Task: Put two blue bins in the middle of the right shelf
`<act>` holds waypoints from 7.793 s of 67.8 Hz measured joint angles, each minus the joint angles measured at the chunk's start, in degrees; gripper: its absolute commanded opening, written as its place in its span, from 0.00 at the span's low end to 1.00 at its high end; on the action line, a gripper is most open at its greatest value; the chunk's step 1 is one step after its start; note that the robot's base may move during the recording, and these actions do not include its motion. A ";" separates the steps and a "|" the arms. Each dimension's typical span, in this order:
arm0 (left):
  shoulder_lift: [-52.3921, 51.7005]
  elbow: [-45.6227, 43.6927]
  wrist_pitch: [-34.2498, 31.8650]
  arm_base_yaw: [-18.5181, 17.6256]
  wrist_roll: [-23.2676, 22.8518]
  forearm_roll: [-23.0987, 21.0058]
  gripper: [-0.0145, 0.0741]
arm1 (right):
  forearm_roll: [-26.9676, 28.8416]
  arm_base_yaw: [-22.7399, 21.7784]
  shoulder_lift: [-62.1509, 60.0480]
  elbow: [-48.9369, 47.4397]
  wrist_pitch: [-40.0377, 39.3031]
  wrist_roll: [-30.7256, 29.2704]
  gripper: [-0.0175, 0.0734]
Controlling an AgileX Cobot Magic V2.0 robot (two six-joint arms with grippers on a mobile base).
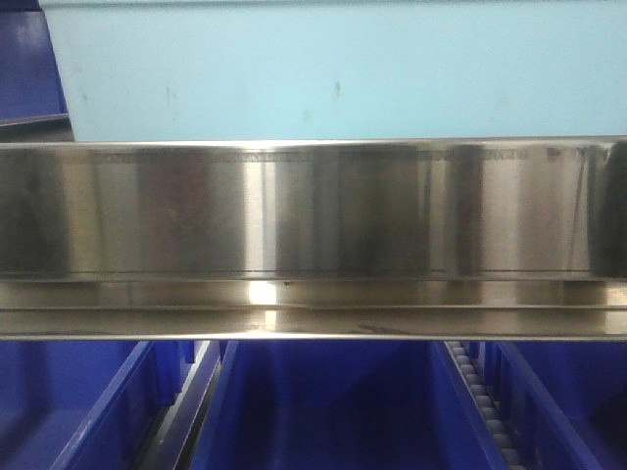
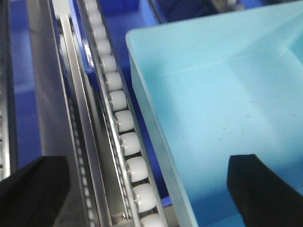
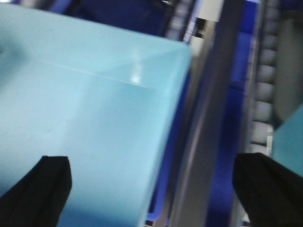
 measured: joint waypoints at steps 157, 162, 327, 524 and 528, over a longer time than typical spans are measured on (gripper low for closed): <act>9.00 -18.39 1.53 -4.02 -7.22 4.51 0.04 | 2.06 0.14 8.28 -12.90 2.70 5.20 0.02; 9.00 -20.55 1.65 -4.02 -7.22 4.83 0.04 | 2.15 0.14 8.12 -13.44 2.70 5.20 0.02; 8.78 -21.91 0.48 -4.02 -7.22 5.16 0.04 | 2.50 0.14 8.12 -13.67 1.50 5.20 0.02; 8.78 -22.17 -1.32 -3.67 -7.54 6.87 0.04 | 0.86 0.23 9.48 -13.67 -11.83 4.48 0.02; 8.78 -22.17 -1.32 -3.67 -7.54 6.87 0.04 | 0.86 0.23 9.48 -13.67 -11.91 4.48 0.02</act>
